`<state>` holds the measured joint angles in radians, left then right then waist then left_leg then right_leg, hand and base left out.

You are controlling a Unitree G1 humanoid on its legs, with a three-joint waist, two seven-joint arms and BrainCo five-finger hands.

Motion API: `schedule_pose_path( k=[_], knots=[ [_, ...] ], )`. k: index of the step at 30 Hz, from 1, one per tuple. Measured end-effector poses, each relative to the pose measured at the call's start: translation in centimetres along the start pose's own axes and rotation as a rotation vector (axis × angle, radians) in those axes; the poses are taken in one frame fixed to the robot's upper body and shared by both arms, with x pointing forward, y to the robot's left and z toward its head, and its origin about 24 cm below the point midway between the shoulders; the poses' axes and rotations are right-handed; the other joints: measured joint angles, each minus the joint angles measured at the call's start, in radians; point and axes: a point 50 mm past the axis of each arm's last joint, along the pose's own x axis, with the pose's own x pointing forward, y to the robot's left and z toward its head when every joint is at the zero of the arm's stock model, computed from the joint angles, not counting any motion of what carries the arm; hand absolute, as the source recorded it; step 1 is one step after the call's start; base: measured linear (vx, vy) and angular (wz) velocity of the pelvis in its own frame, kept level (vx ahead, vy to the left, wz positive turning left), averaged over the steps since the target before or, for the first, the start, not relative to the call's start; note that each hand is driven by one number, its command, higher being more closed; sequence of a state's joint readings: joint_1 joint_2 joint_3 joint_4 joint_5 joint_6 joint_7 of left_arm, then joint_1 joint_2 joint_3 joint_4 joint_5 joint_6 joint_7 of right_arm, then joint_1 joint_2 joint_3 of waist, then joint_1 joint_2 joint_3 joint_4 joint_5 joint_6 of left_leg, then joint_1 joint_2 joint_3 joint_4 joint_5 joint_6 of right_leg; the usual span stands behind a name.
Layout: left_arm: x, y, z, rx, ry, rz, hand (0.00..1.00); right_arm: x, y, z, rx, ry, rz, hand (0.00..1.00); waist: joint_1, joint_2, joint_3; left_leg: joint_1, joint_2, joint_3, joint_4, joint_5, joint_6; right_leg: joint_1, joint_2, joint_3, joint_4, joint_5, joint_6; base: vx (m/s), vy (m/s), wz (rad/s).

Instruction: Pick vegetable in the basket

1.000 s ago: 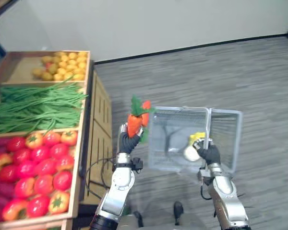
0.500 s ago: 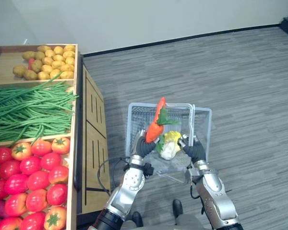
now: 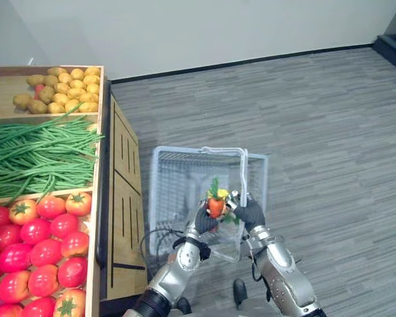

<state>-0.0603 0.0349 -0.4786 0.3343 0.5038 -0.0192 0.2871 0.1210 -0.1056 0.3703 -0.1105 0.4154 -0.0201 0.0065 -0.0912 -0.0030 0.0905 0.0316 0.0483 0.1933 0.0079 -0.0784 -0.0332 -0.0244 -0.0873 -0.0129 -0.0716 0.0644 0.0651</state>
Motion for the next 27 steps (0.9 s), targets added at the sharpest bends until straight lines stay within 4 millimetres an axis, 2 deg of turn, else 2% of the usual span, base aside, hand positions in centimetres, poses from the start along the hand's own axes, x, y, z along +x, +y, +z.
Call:
schedule_pose_path(
  k=[7, 11, 17, 20, 25, 27],
  knots=[
    [0.1, 0.1, -0.4, 0.009, 0.012, 0.0, 0.0, -0.2, -0.8, 0.2, -0.141, -0.011, -0.057, 1.0, -0.004, -0.01, -0.006, 0.0, 0.0, -0.003, 0.0, 0.002, 0.001, 0.002, -0.001, -0.006, 0.0, 0.0, 0.0, -0.01, -0.001, 0.01],
    [-0.1, 0.4, -0.4, -0.003, 0.013, 0.011, 0.0, -0.8, -2.6, 0.3, -0.208, -0.009, -0.162, 1.0, -0.004, -0.01, -0.006, -0.001, 0.0, -0.007, 0.0, 0.005, 0.001, 0.004, -0.001, -0.011, 0.0, 0.0, 0.0, -0.01, -0.002, 0.02],
    [-1.5, 2.5, 1.5, -0.193, -0.08, 0.094, 0.0, -1.6, -5.5, 1.1, -0.309, -0.014, -0.348, 1.0, -0.004, -0.009, -0.007, 0.008, -0.002, -0.031, -0.012, 0.015, 0.002, 0.019, 0.001, -0.042, -0.001, -0.001, 0.001, -0.02, -0.012, 0.1],
    [-2.5, 3.6, 1.9, -0.264, -0.107, 0.135, 0.0, -1.9, -6.6, 1.5, -0.325, -0.023, -0.415, 1.0, -0.001, -0.003, -0.013, 0.016, -0.007, -0.041, -0.036, 0.03, 0.002, 0.022, 0.001, -0.048, -0.001, -0.001, 0.001, -0.03, -0.009, 0.11],
    [-3.8, 5.0, 1.1, -0.361, -0.078, 0.212, 0.0, -2.6, -8.2, 1.3, -0.325, 0.0, -0.488, 1.0, 0.003, 0.008, -0.027, 0.021, -0.012, -0.055, -0.043, 0.036, 0.005, 0.031, -0.003, -0.066, -0.002, -0.002, 0.003, -0.02, 0.002, 0.09],
    [-4.4, 5.4, 0.6, -0.408, -0.057, 0.236, 0.0, -3.5, -8.9, 0.7, -0.317, 0.03, -0.531, 1.0, 0.025, 0.01, -0.028, 0.028, -0.01, -0.056, -0.043, 0.036, 0.005, 0.04, -0.003, -0.069, -0.003, -0.003, 0.004, -0.03, -0.008, 0.03]
  ],
)
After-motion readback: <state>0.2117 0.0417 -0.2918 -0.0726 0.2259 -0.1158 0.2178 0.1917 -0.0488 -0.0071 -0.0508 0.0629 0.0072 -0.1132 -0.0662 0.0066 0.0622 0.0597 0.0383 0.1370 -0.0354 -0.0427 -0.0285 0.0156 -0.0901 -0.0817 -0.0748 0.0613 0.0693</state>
